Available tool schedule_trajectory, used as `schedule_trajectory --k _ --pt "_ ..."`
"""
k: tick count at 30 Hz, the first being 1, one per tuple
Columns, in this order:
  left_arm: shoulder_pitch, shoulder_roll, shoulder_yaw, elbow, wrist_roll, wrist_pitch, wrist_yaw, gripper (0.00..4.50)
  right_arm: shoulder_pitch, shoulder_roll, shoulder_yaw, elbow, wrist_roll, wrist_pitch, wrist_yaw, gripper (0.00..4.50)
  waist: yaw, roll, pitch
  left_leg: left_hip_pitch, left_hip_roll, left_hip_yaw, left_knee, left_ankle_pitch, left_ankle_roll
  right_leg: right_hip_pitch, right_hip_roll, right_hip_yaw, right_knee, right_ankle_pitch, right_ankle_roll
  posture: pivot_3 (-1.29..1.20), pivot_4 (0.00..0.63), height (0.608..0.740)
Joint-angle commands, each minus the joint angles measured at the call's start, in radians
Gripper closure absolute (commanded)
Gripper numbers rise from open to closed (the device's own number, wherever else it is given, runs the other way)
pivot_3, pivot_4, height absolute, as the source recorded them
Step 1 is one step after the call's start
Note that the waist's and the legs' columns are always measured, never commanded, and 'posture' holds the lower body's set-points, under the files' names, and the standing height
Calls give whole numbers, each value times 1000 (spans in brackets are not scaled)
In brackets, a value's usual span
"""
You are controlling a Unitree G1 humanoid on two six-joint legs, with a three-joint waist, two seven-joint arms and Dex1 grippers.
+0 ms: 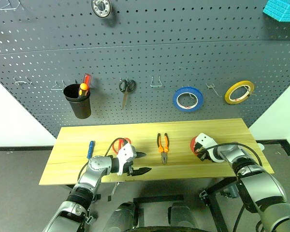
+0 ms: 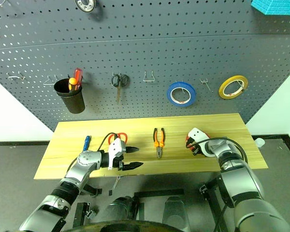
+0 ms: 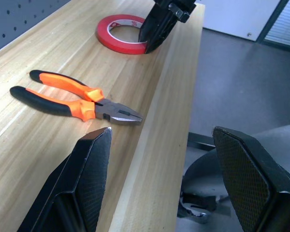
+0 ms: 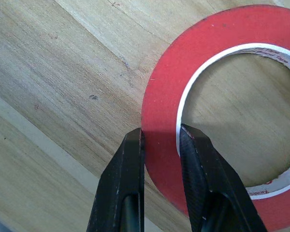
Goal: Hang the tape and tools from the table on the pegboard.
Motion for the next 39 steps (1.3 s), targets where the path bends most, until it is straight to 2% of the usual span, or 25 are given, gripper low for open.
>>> schedule_trajectory --k 1,3,7,11,14,18,23,30,39 --pt "2 9 17 -34 -16 -3 7 1032 18 -5 -10 -8 12 -10 26 3834 0 0 0 0 0 0 0 0 0 0 0 0 0 0 0 -33 50 728" --pt "10 9 27 -42 -5 -36 40 1032 38 -21 -26 -51 23 -38 2 3834 0 0 0 0 0 0 0 0 0 0 0 0 0 0 0 -24 50 728" --pt "25 1 61 -55 9 -133 141 1032 184 -98 -15 -276 -22 -176 -117 3834 10 0 0 -1 0 0 0 0 0 -1 -1 0 0 0 0 -23 53 728" --pt "39 -4 76 -56 17 -206 199 1032 333 -156 -19 -476 -54 -236 -216 3834 26 0 0 -2 0 1 0 0 0 -2 -1 1 0 0 0 -62 56 728" --pt "58 -55 100 -47 10 -338 278 1032 481 -255 36 -622 -253 -412 -513 3834 31 1 0 -2 0 2 0 0 0 -3 -2 1 0 0 0 -83 54 728" --pt "27 -163 136 -9 -93 -475 268 1032 509 -314 49 -681 -433 -452 -846 3834 26 0 0 -2 0 5 0 -1 -1 -4 -3 4 -1 -1 0 -103 51 728" --pt "-34 -217 123 41 -139 -496 197 1032 448 -356 20 -695 -504 -475 -1046 3834 22 -1 1 -2 3 17 3 0 0 -1 -1 9 0 0 -5 -108 44 728" --pt "-72 -272 140 46 -234 -474 121 1032 306 -402 52 -651 -568 -539 -1118 3834 24 -2 1 -2 3 20 3 -1 4 -2 0 14 -1 2 0 -100 35 728" --pt "-66 -306 154 10 -292 -407 111 1032 52 -334 94 -358 -463 -686 -908 3834 10 -3 1 -1 2 21 3 -1 4 -1 1 15 -1 3 1 -94 31 728"
